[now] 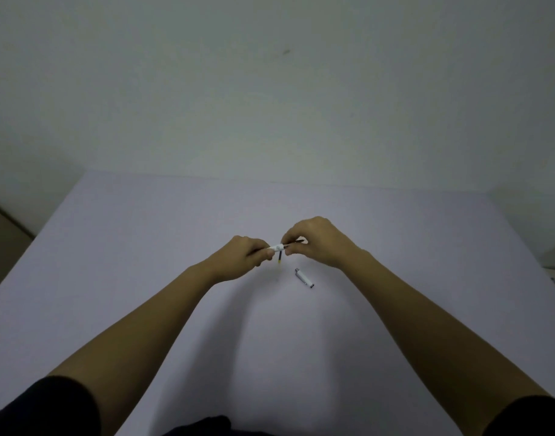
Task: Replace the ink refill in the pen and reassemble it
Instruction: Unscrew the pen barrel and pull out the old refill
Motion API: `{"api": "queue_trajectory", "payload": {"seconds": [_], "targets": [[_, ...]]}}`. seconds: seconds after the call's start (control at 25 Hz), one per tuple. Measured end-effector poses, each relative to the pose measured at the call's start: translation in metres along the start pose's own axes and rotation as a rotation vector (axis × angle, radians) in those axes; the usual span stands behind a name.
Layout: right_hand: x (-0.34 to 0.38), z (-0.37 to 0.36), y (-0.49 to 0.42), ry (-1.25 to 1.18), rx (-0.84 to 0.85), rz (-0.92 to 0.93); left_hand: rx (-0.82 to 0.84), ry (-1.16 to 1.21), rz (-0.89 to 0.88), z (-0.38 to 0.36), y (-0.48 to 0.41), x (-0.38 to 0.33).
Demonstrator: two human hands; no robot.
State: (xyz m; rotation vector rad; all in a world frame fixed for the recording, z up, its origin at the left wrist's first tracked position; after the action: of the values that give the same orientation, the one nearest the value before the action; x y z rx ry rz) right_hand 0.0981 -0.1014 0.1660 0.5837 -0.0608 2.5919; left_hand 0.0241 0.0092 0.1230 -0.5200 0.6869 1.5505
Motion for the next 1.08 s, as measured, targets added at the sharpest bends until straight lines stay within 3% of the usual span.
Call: {"api": "queue_trajectory", "payload": {"seconds": [0.08, 0.2, 0.4, 0.56, 0.8, 0.96, 1.08], "targets": [[-0.003, -0.003, 0.002, -0.039, 0.04, -0.036, -0.006, -0.044, -0.024, 0.002, 0.001, -0.003], [-0.011, -0.017, 0.005, -0.13, 0.255, -0.159, -0.037, -0.1, -0.088, 0.004, 0.003, -0.008], [-0.007, 0.0, 0.007, -0.187, 0.034, -0.043, -0.073, -0.055, -0.081, 0.004, 0.003, -0.009], [-0.016, -0.013, 0.011, -0.252, 0.164, -0.197, -0.073, -0.115, -0.132, 0.007, 0.002, -0.015], [-0.017, -0.001, 0.014, -0.308, -0.008, -0.116, -0.056, -0.152, -0.146, 0.005, 0.002, -0.017], [-0.025, -0.009, 0.014, -0.264, 0.121, -0.231, -0.079, -0.158, -0.159, 0.007, 0.003, -0.016], [-0.023, -0.002, 0.014, -0.287, 0.033, -0.187, -0.108, -0.126, -0.151, 0.009, 0.004, -0.014]]}}
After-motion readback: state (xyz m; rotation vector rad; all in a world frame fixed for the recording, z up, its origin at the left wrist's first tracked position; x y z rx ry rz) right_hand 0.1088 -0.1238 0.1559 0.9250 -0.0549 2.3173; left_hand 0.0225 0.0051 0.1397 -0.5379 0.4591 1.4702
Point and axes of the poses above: each hand's wrist, its own y-axis away from the middle knuckle, its own z-axis out of the back of the hand, x = y × z, the point moved 7 cm from there along -y, towards the middle knuckle, and after that the axes turned 1 degree about y, right-handed, at the moved point
